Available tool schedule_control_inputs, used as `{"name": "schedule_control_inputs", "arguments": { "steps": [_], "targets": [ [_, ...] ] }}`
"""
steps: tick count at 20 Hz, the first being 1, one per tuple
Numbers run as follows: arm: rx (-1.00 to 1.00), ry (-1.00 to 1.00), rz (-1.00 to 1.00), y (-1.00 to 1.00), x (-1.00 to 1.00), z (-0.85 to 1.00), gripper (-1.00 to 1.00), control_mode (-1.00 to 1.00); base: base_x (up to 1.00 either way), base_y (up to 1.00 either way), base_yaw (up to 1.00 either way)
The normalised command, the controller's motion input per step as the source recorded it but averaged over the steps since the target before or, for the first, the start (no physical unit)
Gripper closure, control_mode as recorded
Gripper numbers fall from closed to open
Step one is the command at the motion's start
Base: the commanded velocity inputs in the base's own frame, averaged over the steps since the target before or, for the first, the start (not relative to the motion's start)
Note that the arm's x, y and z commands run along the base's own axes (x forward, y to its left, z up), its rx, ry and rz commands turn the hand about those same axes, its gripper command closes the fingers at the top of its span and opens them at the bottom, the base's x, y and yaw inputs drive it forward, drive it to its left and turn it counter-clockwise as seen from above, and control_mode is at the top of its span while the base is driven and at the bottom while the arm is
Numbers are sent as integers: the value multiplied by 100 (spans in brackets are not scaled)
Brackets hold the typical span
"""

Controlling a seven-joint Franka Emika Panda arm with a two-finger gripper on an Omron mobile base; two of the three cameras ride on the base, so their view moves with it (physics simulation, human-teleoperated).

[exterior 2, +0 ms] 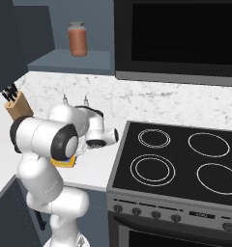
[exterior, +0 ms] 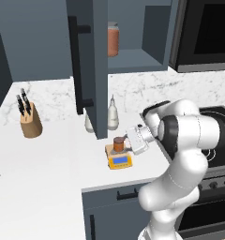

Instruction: Pick the jam and place it on the digital scale for weighing, and close the cabinet.

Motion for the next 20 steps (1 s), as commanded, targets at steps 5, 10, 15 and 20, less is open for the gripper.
{"name": "schedule_control_inputs", "arguments": {
  "steps": [5, 10, 15, 20],
  "targets": [
    [3, -16, 0, -41, -13, 0, -100, -100, 0, 0, 0],
    [4, -26, -3, -39, -37, 57, -100, -100, 0, 0, 0],
    [1, -40, 0, -16, -61, 100, -100, -100, 0, 0, 0],
    [0, -45, 0, -2, -78, 100, -100, -100, 0, 0, 0]
  ]
}}
